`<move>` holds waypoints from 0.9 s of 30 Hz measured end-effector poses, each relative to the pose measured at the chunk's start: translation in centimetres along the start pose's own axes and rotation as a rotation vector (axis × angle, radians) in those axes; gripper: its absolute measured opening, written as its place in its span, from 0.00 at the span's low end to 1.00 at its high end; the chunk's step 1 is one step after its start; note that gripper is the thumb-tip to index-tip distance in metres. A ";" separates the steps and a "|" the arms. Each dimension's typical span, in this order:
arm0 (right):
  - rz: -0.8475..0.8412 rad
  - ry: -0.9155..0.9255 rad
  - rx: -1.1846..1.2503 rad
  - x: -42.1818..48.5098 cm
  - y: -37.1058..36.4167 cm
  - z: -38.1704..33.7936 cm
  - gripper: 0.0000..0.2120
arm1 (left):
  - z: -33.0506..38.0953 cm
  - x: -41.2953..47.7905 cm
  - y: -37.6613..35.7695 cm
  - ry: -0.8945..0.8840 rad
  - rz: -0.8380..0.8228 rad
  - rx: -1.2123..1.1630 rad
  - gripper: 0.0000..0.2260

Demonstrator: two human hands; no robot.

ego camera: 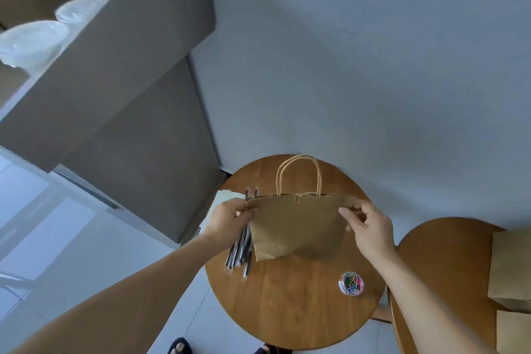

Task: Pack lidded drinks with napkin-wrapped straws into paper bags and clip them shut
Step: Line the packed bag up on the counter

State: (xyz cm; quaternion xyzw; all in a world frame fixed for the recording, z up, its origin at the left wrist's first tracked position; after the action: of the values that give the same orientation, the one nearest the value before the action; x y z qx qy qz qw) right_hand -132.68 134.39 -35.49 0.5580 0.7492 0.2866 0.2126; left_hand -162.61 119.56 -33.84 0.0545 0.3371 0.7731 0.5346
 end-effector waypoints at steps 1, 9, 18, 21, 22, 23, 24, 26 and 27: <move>0.019 0.027 0.003 0.0 0.2 -1.2 0.13 | 0.7 -0.8 1.4 -0.017 0.017 -0.035 0.07; 0.194 0.226 0.278 -1.6 0.2 -18.2 0.04 | 2.9 -6.9 14.6 -0.137 0.269 -0.243 0.06; 0.290 0.349 0.496 -7.5 -3.4 -38.9 0.04 | 1.1 -17.2 31.9 -0.297 0.544 -0.397 0.07; 0.232 0.368 0.583 -9.2 -5.2 -45.2 0.07 | 0.6 -20.7 37.8 -0.352 0.667 -0.390 0.06; 0.197 0.370 0.619 -9.6 -5.8 -47.1 0.07 | 0.5 -21.8 39.7 -0.367 0.711 -0.386 0.06; 0.156 0.370 0.651 -10.0 -6.5 -49.0 0.06 | 0.2 -22.9 41.4 -0.379 0.754 -0.389 0.07; 0.113 0.369 0.678 -10.3 -7.2 -50.9 0.06 | -0.1 -23.8 43.2 -0.388 0.798 -0.391 0.07; 0.026 0.380 0.728 -10.9 -8.7 -54.7 0.06 | -0.7 -25.4 46.7 -0.410 0.883 -0.404 0.09; -0.016 0.389 0.744 -11.2 -9.5 -56.6 0.06 | -1.0 -26.1 48.4 -0.423 0.930 -0.411 0.10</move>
State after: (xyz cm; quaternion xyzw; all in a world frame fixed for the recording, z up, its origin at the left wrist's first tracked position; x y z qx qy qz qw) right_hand -172.37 110.80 0.32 0.5263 0.8321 0.0948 -0.1467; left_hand -190.29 86.83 0.67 0.2463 0.0050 0.9499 0.1924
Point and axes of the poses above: each hand's wrist, its own x-axis towards the middle knuckle, its own y-axis out of the back of the hand, z = x × y, the point moved 7 cm from there along x, towards the middle knuckle, and after that the axes turned 2 degrees about -y, right-handed, at the moved point
